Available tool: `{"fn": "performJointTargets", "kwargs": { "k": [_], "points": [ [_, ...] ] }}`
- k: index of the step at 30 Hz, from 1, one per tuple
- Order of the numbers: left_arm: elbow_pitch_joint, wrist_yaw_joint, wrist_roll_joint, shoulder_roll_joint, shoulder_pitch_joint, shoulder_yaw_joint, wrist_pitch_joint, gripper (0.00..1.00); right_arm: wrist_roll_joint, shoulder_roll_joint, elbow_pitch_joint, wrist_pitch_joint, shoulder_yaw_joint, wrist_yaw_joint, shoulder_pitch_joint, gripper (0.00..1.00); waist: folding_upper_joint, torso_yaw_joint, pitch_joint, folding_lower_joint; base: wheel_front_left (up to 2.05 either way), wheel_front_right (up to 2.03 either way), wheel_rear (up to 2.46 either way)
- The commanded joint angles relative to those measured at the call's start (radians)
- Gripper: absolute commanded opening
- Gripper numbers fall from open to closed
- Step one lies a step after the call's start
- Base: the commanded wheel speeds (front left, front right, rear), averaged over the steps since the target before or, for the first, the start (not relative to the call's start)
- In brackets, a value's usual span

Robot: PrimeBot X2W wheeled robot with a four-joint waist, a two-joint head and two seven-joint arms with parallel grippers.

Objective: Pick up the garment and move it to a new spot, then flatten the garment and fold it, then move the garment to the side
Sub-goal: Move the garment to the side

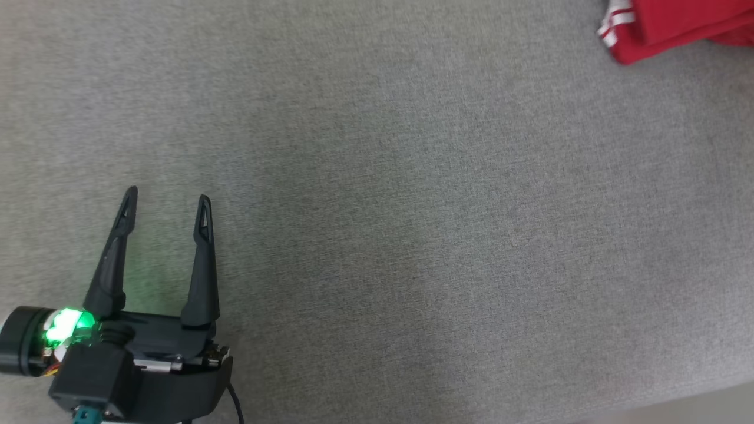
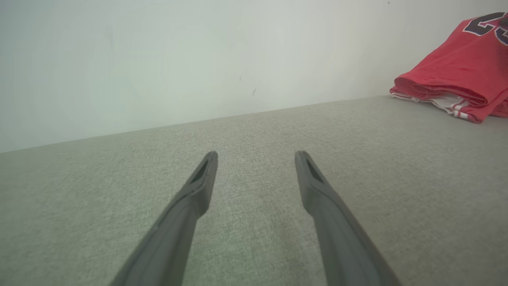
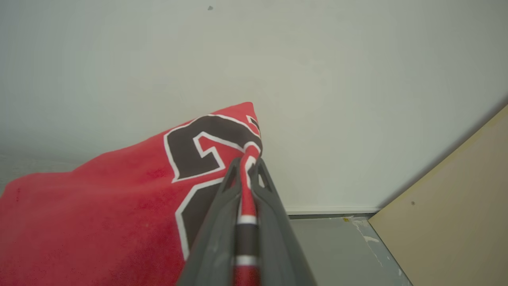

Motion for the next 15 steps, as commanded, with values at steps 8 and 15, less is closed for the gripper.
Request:
{"fn": "performJointTargets", "kwargs": {
  "k": [8,15],
  "points": [
    [-0.072,0.012,0.008,0.021,0.001,0.000,-0.003,1.00,-0.052,-0.067,0.065,0.000,0.014,-0.002,-0.085,0.00,-0.0003,-0.045,0.068,-0.0002,0.00,0.00,0.00],
    [-0.083,0.015,0.005,0.038,-0.006,0.002,-0.003,1.00,-0.080,-0.056,0.107,-0.003,0.014,-0.002,-0.104,0.00,-0.0003,-0.060,0.090,-0.0002,0.00,0.00,0.00]
  ]
}}
